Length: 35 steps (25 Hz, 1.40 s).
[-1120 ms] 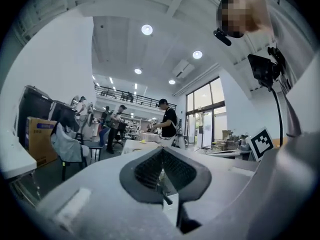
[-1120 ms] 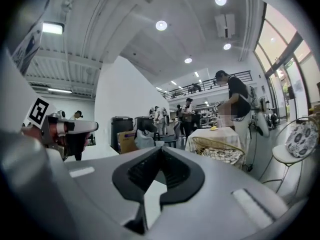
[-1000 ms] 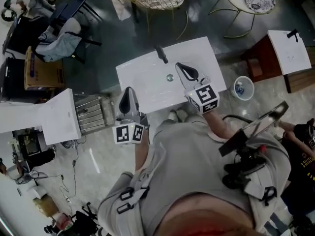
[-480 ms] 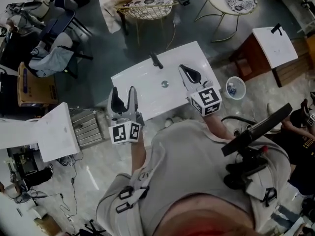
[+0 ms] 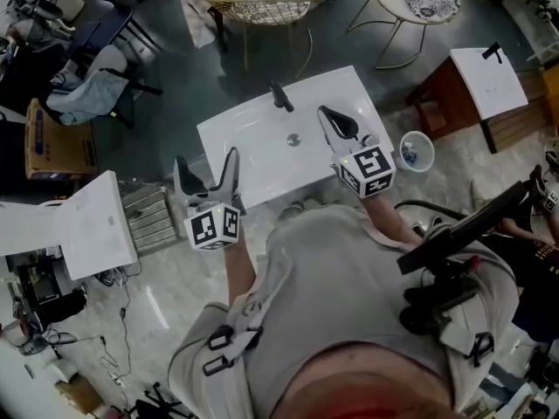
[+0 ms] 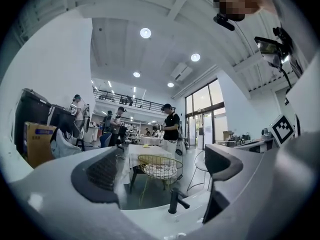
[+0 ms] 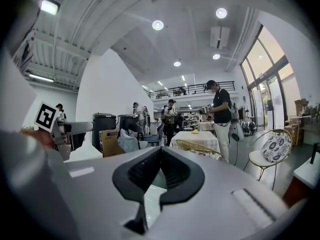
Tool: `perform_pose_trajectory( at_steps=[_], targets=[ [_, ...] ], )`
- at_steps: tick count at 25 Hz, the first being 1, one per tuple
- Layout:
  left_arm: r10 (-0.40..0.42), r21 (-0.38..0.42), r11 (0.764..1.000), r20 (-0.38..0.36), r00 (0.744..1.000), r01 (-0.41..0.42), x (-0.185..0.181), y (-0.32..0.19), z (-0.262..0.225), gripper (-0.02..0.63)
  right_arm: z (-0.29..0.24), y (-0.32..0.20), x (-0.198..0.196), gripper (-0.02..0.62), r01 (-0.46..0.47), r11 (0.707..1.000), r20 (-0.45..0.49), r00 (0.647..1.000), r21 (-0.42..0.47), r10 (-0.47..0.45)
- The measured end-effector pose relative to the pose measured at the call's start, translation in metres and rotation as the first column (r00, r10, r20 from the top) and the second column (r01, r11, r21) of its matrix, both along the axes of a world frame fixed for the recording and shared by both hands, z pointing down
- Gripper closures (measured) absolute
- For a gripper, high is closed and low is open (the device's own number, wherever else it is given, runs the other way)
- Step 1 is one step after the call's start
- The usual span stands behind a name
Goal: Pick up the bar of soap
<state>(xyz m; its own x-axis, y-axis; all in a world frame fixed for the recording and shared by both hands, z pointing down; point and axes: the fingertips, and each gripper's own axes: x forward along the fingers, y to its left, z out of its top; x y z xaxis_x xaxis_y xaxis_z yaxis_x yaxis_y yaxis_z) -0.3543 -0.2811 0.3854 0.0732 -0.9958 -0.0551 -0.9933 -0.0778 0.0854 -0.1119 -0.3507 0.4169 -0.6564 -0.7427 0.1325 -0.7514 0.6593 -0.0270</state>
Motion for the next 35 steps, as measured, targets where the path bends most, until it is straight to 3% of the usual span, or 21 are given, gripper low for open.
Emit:
perform_pose_trajectory(
  at_steps=[9, 14, 19, 23, 25, 28, 30, 33, 34, 35],
  targets=[
    [-0.024, -0.151, 0.988, 0.031, 0.999, 0.028, -0.034, 0.009, 0.044, 0.066, 0.011, 0.017, -0.003, 0.592, 0.033, 0.998, -0.013, 0.999, -0.044, -0.034],
    [-0.040, -0.278, 0.959, 0.032, 0.999, 0.047, -0.048, 0.007, 0.077, 0.067, 0.011, 0.012, 0.003, 0.592, 0.030, 0.998, -0.022, 0.999, -0.050, -0.031],
    [-0.013, -0.456, 0.890, 0.013, 1.000, 0.018, -0.053, 0.009, 0.130, 0.067, 0.015, 0.010, 0.007, 0.594, 0.020, 0.998, -0.022, 1.000, -0.067, -0.021],
    [0.079, -0.498, 0.864, -0.021, 0.997, -0.079, -0.045, 0.009, 0.172, 0.069, 0.019, 0.011, 0.006, 0.592, 0.020, 0.997, -0.019, 1.000, -0.080, -0.022],
    [0.115, -0.556, 0.823, -0.032, 0.993, -0.113, -0.045, 0.011, 0.208, 0.087, 0.022, 0.011, 0.002, 0.593, 0.021, 0.996, -0.017, 1.000, -0.084, -0.023],
    [0.111, -0.658, 0.743, -0.063, 0.992, -0.125, -0.054, 0.023, 0.267, 0.089, 0.028, 0.014, -0.005, 0.593, 0.026, 0.995, -0.012, 1.000, -0.098, -0.027],
    [0.103, -0.704, 0.698, -0.085, 0.991, -0.133, -0.059, 0.030, 0.297, 0.145, 0.031, 0.016, -0.007, 0.592, 0.030, 0.994, -0.013, 0.999, -0.103, -0.031],
    [0.087, -0.732, 0.663, -0.131, 0.988, -0.156, -0.063, 0.034, 0.327, 0.152, 0.034, 0.016, -0.009, 0.593, 0.030, 0.994, -0.016, 0.999, -0.105, -0.032],
    [0.082, -0.741, 0.653, -0.134, 0.988, -0.155, -0.065, 0.035, 0.334, 0.174, 0.035, 0.016, -0.010, 0.594, 0.029, 0.994, -0.016, 0.999, -0.105, -0.031],
    [0.079, -0.752, 0.642, -0.127, 0.989, -0.148, -0.068, 0.037, 0.340, 0.253, 0.035, 0.016, -0.010, 0.593, 0.028, 0.994, -0.016, 0.999, -0.105, -0.029]
  ],
)
